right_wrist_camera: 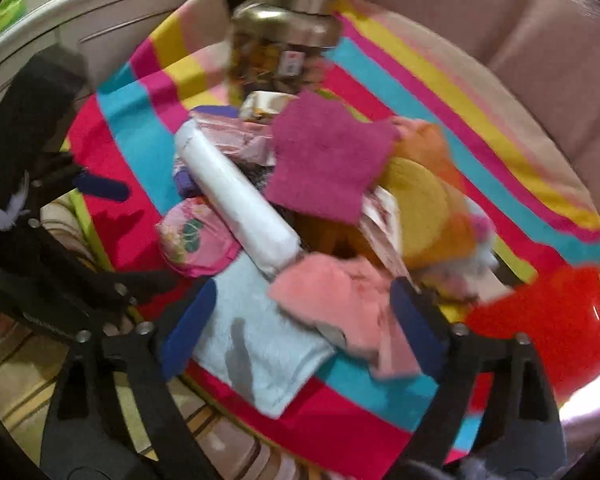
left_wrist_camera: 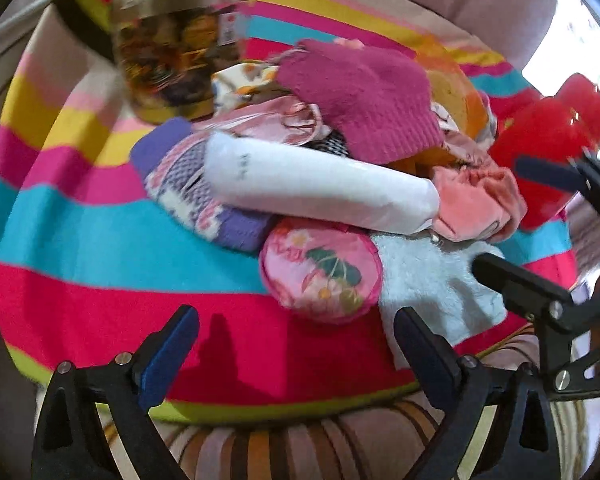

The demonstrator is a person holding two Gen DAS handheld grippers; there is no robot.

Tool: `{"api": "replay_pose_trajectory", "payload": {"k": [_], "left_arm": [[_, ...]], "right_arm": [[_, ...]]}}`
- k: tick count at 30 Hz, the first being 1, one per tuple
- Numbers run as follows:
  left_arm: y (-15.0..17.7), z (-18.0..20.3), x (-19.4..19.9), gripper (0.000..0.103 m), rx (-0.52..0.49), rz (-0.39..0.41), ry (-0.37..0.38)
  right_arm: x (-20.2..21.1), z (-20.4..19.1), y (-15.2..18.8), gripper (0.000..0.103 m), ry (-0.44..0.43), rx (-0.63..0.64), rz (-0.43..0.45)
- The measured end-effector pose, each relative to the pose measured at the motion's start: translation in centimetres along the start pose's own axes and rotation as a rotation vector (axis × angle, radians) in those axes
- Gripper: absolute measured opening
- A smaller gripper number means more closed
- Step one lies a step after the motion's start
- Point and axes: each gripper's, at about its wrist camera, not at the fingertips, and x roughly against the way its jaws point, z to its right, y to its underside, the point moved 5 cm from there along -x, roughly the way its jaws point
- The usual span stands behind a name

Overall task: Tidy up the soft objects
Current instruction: 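Grasp the white rolled towel with the right tool while the left grasps the pink pouch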

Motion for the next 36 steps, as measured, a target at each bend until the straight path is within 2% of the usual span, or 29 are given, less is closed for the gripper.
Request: {"api": "replay_pose_trajectory", "payload": {"k": [2,5,8,11,12,13,15,17,19,27,29,31,36], "left_arm": [[-0.5,0.0,-0.8,0.097,-0.015,-0.010,-0.020],[-1.3,-0.4,-2.2,0.095,-0.019,-0.038,-0.007],[-1.9,-0.3,-2.8,0.085,-0.048,-0.037,0.003],[-2.5,0.7,-3.1,0.069,-0.081,-0.022,0.010],[-2.5,0.8,-2.9,0.057,-0.083,-0.018,0.027],[-2.3,0.6,-2.6,0.052,-0.075,-0.014,0.035],[-2.1,0.1,-2.3,0.050,-0.044,-0.013,0.058],[-1.8,-0.5,-2.1,0.048,-0.015,-0.014,0.083],[-1.4,-0.8,-1.7,0.046,0.003,-0.009,0.096],[0.3,-2.5,-0.1,0.040,0.059,0.006,0.140],[0.8,-3.1,0.4,0.037,0.076,0.013,0.142],[1.2,-4.0,0.5,0.035,0.095,0.023,0.143],[1.6,-4.5,1.9,0.034,0.124,0.054,0.138]], "right_arm": [[-0.9,0.1,-0.5,0.083,-0.038,0.019,-0.006],[-1.9,-0.1,-1.0,0.083,-0.081,0.049,-0.008],[-2.6,-0.5,-1.4,0.083,-0.125,0.081,-0.006],[-3.6,-0.3,-1.8,0.083,-0.162,0.082,-0.024],[-3.8,-0.3,-1.9,0.083,-0.172,0.083,-0.027],[-3.9,-0.3,-2.0,0.083,-0.180,0.083,-0.029],[-4.3,-0.4,-2.4,0.081,-0.202,0.073,-0.034],[-4.7,-0.8,-2.7,0.075,-0.222,0.073,-0.046],[-5.2,-1.4,-2.9,0.063,-0.234,0.088,-0.065],[-7.6,-3.0,-3.7,0.058,-0.251,0.100,-0.104],[-7.4,-3.2,-3.6,0.053,-0.242,0.093,-0.093],[-6.8,-3.2,-3.5,0.042,-0.254,0.075,-0.073],[-4.2,-2.5,-2.9,0.038,-0.239,-0.005,-0.010]]}}
